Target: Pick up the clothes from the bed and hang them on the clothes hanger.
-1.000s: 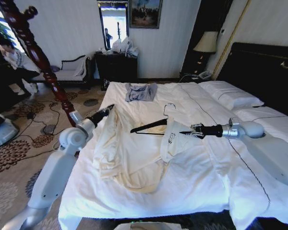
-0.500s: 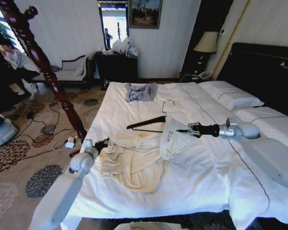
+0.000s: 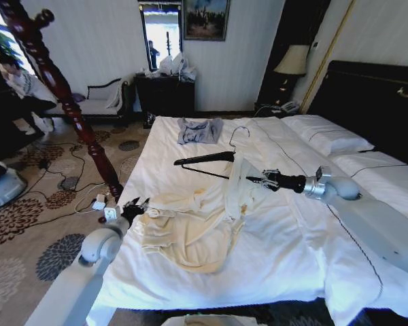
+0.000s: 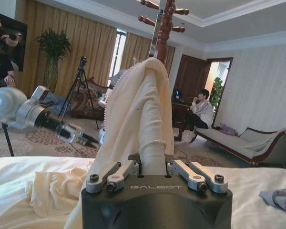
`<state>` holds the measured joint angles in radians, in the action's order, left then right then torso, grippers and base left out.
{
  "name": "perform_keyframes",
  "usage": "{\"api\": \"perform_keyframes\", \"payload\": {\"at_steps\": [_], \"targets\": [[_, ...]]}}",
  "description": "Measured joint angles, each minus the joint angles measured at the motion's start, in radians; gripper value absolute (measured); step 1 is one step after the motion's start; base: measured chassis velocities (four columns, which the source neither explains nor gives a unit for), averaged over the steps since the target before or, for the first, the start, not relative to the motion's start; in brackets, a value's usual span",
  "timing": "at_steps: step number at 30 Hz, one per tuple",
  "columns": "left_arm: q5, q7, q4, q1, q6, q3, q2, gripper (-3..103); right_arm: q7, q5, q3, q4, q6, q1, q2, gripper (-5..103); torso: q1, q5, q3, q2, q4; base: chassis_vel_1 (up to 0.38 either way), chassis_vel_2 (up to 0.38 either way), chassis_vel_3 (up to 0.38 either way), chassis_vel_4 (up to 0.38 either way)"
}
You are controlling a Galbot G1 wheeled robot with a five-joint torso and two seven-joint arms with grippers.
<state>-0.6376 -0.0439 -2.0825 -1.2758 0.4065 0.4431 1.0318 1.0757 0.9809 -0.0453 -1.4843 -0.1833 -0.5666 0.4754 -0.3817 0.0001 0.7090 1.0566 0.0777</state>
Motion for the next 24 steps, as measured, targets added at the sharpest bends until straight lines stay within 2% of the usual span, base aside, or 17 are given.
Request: {"api": "perform_keyframes", "payload": {"at_steps": [1,2,4,5,7,9,14,24], "targets": [[0.014,0.011,0.003,0.002,-0.019,-0.026,0.008,76,-0.006,0.011,0.001,-0.006,0.0,0.003,-0.002,20,0.0,-0.0001,0.0,0.0,0.0,0.0,0.0,0.0,0.0],[0.026,0.013,0.014,0.01,-0.033,-0.053,0.019,76,-0.012,0.024,0.003,-0.012,0.001,0.005,-0.003,20,0.0,-0.0001,0.0,0.0,0.0,0.0,0.0,0.0,0.0],[0.035,0.012,0.037,0.03,-0.054,-0.109,0.044,87,-0.033,0.06,0.006,-0.033,0.004,0.007,-0.007,20,0.0,-0.0001,0.0,0.0,0.0003,0.0,0.0,0.0,0.0],[0.035,0.012,0.037,0.03,-0.054,-0.109,0.044,87,-0.033,0.06,0.006,-0.033,0.004,0.007,-0.007,20,0.0,-0.0001,0.0,0.0,0.0003,0.0,0.0,0.0,0.0],[0.03,0.014,0.044,0.04,-0.064,-0.154,0.064,97,-0.051,0.084,0.007,-0.056,0.006,0.007,-0.012,20,0.0,-0.0002,0.0,0.0,0.0002,0.0,0.0,0.0,0.0],[0.01,0.013,0.054,0.052,-0.071,-0.2,0.083,99,-0.057,0.09,0.007,-0.075,0.008,0.006,-0.018,20,0.0,0.0,0.0,0.0,-0.0001,0.0,0.0,0.0,0.0],[-0.039,-0.011,0.081,0.076,-0.075,-0.271,0.129,100,-0.067,0.093,0.01,-0.099,0.013,0.009,-0.02,20,0.0,0.0001,0.0,0.0,0.0001,0.0,0.0,0.0,0.0],[-0.052,-0.094,0.166,0.12,-0.061,-0.361,0.226,100,-0.069,0.093,0.015,-0.117,0.019,0.013,-0.021,20,0.0,0.0001,0.0,0.0,0.0,0.0,0.0,0.0,0.0]]}}
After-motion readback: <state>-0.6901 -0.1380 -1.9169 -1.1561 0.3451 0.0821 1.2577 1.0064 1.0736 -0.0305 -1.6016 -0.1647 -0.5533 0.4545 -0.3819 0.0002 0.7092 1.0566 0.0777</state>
